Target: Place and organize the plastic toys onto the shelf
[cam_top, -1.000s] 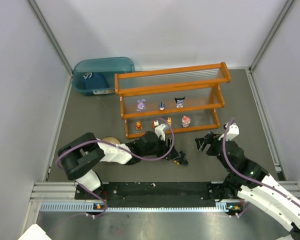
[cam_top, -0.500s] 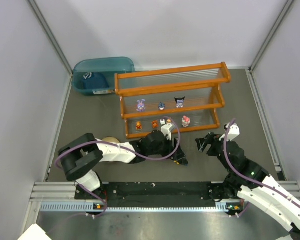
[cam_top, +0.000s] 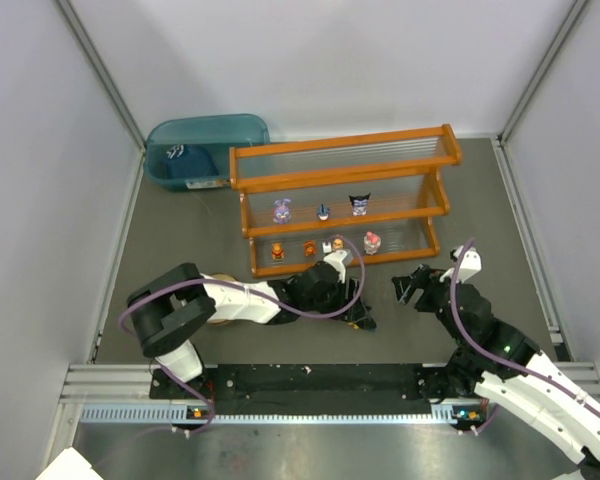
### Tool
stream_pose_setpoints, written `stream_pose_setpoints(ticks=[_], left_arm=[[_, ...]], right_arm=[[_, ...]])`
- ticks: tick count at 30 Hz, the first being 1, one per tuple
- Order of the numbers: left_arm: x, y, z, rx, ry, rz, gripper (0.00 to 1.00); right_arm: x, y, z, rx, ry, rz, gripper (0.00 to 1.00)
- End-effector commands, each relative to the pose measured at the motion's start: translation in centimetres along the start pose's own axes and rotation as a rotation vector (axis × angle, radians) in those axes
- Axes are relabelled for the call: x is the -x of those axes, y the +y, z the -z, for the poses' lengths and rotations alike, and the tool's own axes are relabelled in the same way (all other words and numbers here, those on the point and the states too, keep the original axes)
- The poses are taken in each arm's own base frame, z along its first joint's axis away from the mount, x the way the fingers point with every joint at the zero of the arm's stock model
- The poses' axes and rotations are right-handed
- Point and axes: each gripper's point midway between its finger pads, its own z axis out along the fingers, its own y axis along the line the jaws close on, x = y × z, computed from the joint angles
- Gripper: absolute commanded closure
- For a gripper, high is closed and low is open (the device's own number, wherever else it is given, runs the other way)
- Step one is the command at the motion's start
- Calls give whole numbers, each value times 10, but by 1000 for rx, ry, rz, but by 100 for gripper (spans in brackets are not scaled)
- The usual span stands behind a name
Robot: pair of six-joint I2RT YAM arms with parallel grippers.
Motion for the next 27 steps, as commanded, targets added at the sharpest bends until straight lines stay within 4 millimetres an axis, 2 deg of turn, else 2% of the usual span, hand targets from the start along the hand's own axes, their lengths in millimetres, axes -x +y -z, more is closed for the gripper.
stream_pose_setpoints(ticks=[1,9,12,17,25,27], left_arm=[[8,-10,-7,-2,-13,-5,37],[4,-8,-11,33,18,-24,38],[3,-8,-13,50,31,-36,42],[2,-8,-15,58,41,-46,54],[0,-9,-15,56,58,-59,66],[0,-8,-15,55,61,-63,71]], right_arm=[[6,2,1,9,-31,-15,22],[6,1,2,11,-34,-19,22],[7,1,2,9,-36,-19,22],[6,0,3,10,-38,-20,22],[6,0,3,10,-40,-20,22],[5,-1,3,8,-35,-18,22]])
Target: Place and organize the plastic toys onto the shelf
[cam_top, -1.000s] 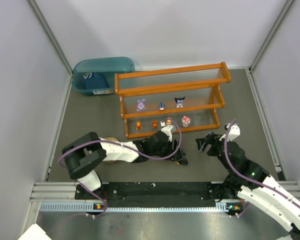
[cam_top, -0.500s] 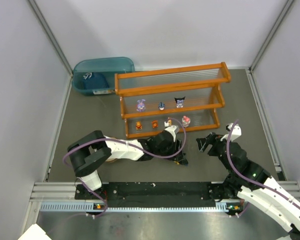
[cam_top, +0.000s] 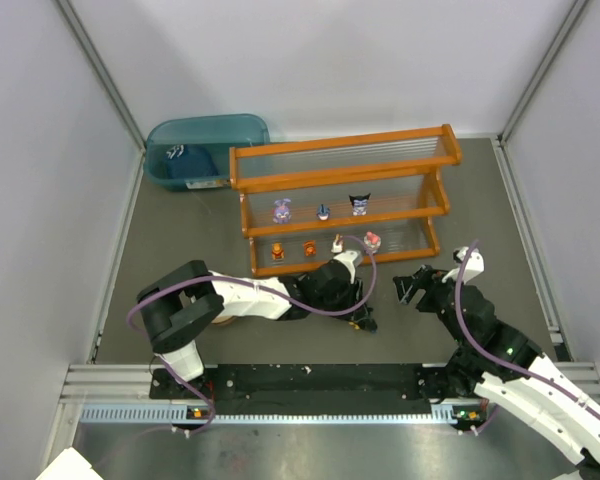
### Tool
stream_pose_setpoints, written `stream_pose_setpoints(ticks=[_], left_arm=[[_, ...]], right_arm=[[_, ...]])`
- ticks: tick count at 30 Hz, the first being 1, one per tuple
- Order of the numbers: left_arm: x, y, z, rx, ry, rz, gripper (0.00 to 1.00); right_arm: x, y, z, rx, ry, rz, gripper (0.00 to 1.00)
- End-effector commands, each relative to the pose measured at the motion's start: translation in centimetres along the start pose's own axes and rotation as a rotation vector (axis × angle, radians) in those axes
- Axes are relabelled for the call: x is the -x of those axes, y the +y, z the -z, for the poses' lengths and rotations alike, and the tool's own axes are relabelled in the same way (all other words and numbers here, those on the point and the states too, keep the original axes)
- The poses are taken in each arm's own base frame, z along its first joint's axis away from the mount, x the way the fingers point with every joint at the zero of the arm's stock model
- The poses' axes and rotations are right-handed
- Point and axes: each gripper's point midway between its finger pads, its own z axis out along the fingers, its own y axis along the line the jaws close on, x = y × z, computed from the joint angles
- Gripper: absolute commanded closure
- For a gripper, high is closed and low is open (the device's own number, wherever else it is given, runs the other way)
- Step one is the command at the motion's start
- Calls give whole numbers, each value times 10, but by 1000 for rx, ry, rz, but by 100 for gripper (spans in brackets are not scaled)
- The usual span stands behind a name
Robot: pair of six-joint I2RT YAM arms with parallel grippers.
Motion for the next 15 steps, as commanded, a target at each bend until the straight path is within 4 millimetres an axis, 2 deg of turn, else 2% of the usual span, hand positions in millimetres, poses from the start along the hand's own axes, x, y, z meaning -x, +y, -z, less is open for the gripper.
stream_pose_setpoints(ticks=[1,4,10,11,13,14,15], left_arm=[[5,-6,-3,-10,0,-27,75],[4,-8,-3,-20,5,-35,87],[4,-18,4,-111,-19,-65,98],[9,-33,9,-180,-43,-83,100],[5,-38,16,-237,-52,-94,100],[18,-55,25,-319,-119,-117,100],[15,-63,32,-374,-116,-134,100]], right_arm=[[1,-2,0,-4,-15,-9,22],[2,-1,0,-1,-18,-9,22],[1,1,2,13,-14,-9,21],[4,3,3,23,-19,-10,21],[4,9,6,58,-15,-7,21],[9,13,9,89,-31,-2,20],[8,18,11,123,-25,-1,20]])
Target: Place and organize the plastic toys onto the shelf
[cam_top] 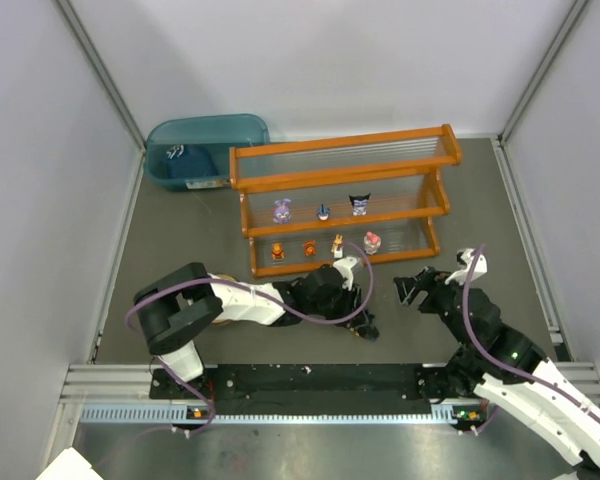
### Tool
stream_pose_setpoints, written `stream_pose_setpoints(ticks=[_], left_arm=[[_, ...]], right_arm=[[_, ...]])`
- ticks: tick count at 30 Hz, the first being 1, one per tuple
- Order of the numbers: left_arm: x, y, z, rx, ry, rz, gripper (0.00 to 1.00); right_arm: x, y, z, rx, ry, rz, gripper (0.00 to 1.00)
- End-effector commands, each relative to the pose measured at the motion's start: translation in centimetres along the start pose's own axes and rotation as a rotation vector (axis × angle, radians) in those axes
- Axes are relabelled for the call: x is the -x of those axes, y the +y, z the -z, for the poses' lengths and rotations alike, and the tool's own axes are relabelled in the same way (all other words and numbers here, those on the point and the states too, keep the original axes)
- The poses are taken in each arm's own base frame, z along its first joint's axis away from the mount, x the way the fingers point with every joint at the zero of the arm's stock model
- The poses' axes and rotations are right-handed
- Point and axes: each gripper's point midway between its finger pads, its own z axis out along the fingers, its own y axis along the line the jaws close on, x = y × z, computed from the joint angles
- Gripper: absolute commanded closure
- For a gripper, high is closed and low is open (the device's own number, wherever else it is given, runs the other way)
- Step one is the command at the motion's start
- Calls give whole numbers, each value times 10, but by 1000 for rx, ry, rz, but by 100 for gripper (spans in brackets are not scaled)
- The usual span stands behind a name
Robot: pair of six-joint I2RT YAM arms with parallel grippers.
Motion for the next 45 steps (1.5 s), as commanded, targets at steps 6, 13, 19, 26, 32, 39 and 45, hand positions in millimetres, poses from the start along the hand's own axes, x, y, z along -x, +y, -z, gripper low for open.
stream_pose_setpoints(ticks=[6,13,19,26,32,39,45], left_arm=[[38,-92,70,-465,-218,-194,100],[26,-100,122,-602,-246,-246,100],[16,-76,148,-585,-277,-231,100],[5,-71,174,-633,-286,-265,100],[-15,-81,193,-759,-231,-296,100],[-27,-91,207,-851,-185,-305,100],[-28,-98,220,-880,-179,-308,100]], right_arm=[[11,56,30,374,-45,2,19],[-12,98,46,638,78,119,22],[8,119,66,774,-1,163,22],[-10,145,87,993,90,242,21],[-15,158,99,1111,103,285,23],[-10,169,103,1198,27,306,25],[-25,180,89,1152,89,366,27]])
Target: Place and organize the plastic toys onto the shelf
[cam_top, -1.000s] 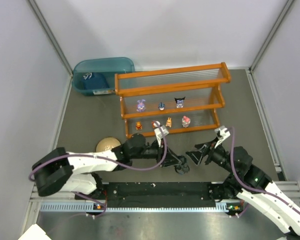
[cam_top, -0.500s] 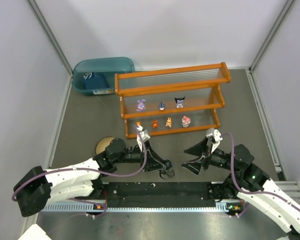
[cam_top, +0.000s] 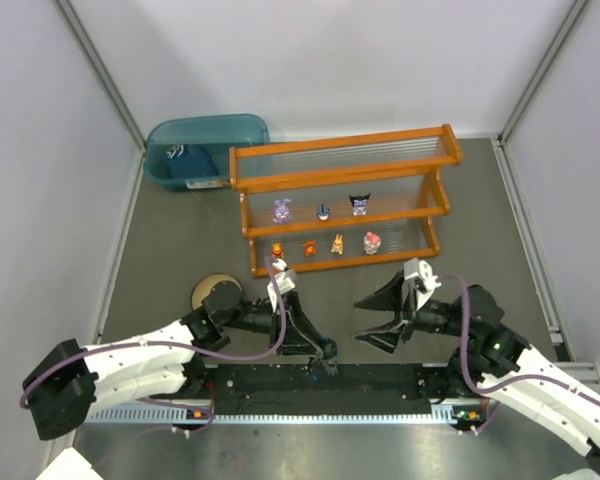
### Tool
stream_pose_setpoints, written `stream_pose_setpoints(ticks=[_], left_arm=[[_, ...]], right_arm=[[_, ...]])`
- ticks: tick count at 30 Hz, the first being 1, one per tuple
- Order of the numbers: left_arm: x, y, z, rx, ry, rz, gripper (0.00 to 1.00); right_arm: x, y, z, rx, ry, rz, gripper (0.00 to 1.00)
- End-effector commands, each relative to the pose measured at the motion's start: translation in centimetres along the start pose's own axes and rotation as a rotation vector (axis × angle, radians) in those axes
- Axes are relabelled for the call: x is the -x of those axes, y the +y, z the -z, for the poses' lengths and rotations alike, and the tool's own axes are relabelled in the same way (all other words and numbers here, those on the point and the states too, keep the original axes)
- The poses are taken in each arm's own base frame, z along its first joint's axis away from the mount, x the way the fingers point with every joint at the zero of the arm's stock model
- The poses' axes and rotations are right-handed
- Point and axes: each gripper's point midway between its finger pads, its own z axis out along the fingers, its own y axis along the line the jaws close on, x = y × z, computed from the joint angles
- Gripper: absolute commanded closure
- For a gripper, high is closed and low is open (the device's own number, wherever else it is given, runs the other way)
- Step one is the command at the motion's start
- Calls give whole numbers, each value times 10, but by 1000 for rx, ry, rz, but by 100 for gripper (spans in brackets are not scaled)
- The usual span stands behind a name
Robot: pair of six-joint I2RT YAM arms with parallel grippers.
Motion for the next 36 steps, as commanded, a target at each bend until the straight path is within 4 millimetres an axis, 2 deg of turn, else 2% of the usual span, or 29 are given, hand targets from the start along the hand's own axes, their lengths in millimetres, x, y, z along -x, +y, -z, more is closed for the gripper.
stream_pose_setpoints(ticks=[1,2,3,5,7,11,16,19,23,29,36], left_arm=[[13,-24,4,-79,-30,-68,100],[10,-23,5,-72,-26,-60,100],[10,-22,6,-68,-30,-60,100],[11,-22,9,-64,-43,-64,100],[9,-21,12,-60,-50,-63,100],[3,-21,16,-65,-52,-54,100],[4,-27,20,-90,-54,-71,100],[4,-29,21,-97,-52,-75,100],[6,-35,21,-128,-52,-88,100],[7,-41,22,-152,-48,-93,100],[12,-44,23,-167,-60,-108,100]], right_arm=[[14,10,-18,15,16,138,27],[8,-1,-24,-47,48,142,27],[3,13,-30,-4,69,161,26],[13,14,-38,-27,59,212,26],[12,21,-44,3,63,216,26],[17,32,-44,64,20,224,25],[5,35,-46,98,96,233,28],[1,41,-51,135,116,237,34],[-6,51,-58,199,167,235,35],[-4,63,-63,254,176,260,35],[2,74,-55,299,165,252,34]])
